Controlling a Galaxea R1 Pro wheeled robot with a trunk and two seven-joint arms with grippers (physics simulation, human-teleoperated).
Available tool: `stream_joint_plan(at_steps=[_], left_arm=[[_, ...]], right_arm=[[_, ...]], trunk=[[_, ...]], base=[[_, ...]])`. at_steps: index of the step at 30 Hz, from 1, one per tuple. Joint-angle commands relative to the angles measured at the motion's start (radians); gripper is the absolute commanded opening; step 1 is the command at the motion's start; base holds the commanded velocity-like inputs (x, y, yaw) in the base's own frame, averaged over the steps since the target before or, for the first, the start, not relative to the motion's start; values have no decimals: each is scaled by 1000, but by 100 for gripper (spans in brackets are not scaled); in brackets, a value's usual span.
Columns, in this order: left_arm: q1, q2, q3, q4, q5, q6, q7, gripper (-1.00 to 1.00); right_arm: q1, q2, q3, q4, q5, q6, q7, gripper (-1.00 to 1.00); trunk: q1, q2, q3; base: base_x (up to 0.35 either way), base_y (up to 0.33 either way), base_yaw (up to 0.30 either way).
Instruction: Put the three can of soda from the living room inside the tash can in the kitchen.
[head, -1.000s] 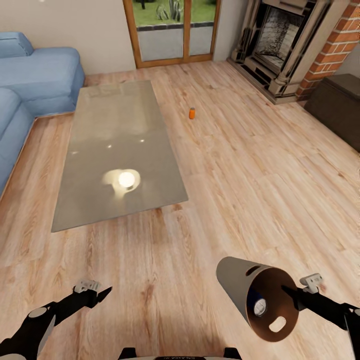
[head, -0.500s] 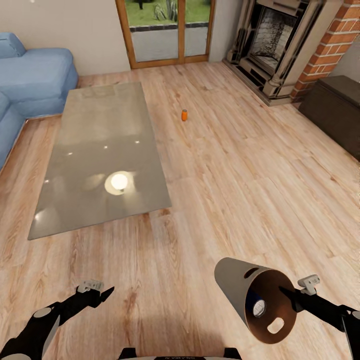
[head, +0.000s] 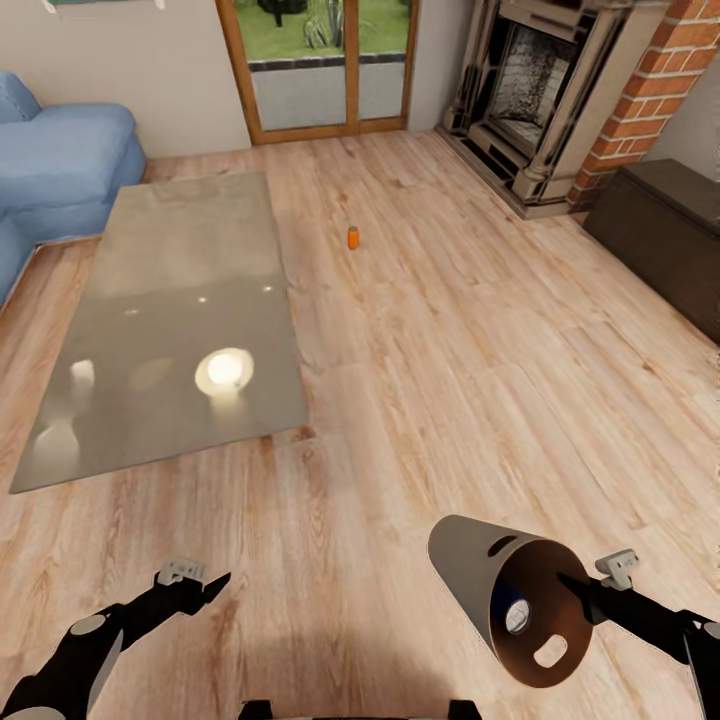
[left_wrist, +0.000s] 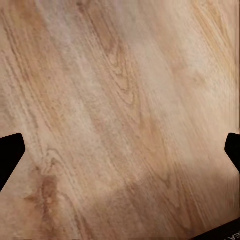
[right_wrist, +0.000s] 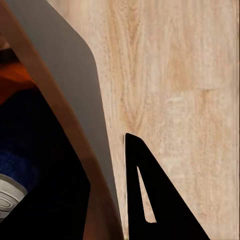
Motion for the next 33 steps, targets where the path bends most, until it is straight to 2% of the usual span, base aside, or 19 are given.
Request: stream_joint_plan(at_steps=[1,20,33], left_arm=[[0,0,0,0,0,0,0,100],[1,-2,0,0,-3,2,0,100],[0,-12,-1,0,-4,2,1,100]], right_arm=[[0,0,0,0,-3,1,3,-100],[0,0,0,10,-3,0,3,-100],[0,0,0,10,-3,0,3,-100]], trunk=[[0,0,2],[0,0,32],[0,0,52]], base=[[60,-307,0],[7,-309,0],[11,-310,0]])
